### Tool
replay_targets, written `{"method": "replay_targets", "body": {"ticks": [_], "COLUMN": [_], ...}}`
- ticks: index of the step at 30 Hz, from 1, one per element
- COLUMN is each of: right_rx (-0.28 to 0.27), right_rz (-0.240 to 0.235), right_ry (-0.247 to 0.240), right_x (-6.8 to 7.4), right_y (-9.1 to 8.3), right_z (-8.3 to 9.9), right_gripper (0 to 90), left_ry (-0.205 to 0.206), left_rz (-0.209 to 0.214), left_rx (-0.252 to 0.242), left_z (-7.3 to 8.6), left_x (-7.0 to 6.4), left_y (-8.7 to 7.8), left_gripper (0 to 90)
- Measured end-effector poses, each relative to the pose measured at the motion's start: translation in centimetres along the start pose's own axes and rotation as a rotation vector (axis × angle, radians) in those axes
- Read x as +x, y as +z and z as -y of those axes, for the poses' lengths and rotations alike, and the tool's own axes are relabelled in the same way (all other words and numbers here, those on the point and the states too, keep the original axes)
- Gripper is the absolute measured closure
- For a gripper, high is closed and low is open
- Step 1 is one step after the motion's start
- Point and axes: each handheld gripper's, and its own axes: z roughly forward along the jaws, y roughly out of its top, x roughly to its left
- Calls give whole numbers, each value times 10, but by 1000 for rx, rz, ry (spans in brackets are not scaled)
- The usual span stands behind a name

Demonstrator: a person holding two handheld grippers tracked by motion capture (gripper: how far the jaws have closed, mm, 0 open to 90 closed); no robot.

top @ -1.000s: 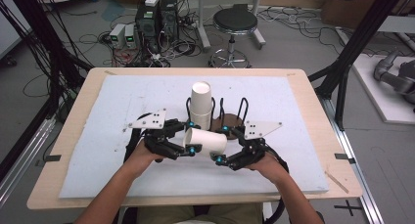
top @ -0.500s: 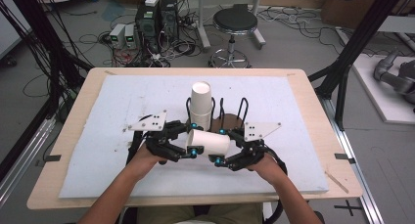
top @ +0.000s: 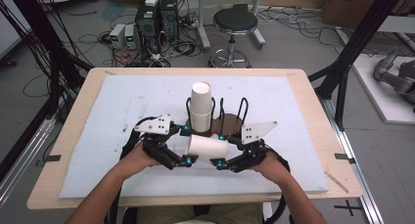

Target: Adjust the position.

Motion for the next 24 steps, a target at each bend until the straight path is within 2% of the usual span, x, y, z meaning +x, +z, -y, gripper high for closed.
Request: {"method": "replay_targets", "body": {"ticks": [2,3,5,6,9,11,12,13,20,24], "right_rx": [45,94,110,159,180,238,238,270,333,349], "right_rz": [6,10,8,6,4,-2,-2,-7,-23,-25], "right_ry": [-5,-15,-22,-39,-52,-75,-75,-89,-104,-113], "right_x": [0,-1,-1,0,0,2,2,3,7,7], "right_y": [0,1,2,5,7,13,13,17,26,28], "right_z": [-1,-4,-5,-9,-12,-16,-16,-18,-20,-20], "right_gripper": [391,387,386,383,382,380,380,380,379,377], "left_ry": [34,40,67,85,99,102,102,103,123,126], "left_rz": [-2,-3,3,5,7,16,16,21,57,67], "left_rx": [65,83,138,181,205,229,229,240,319,332], "left_z": [-2,-2,-3,-3,-3,-2,-2,-2,-1,0], "left_x": [-2,-3,-4,-6,-7,-7,-7,-8,-10,-10], "left_y": [-1,-1,1,4,7,10,10,12,19,21], "left_gripper": [148,149,149,149,152,157,161,163,213,251]}}
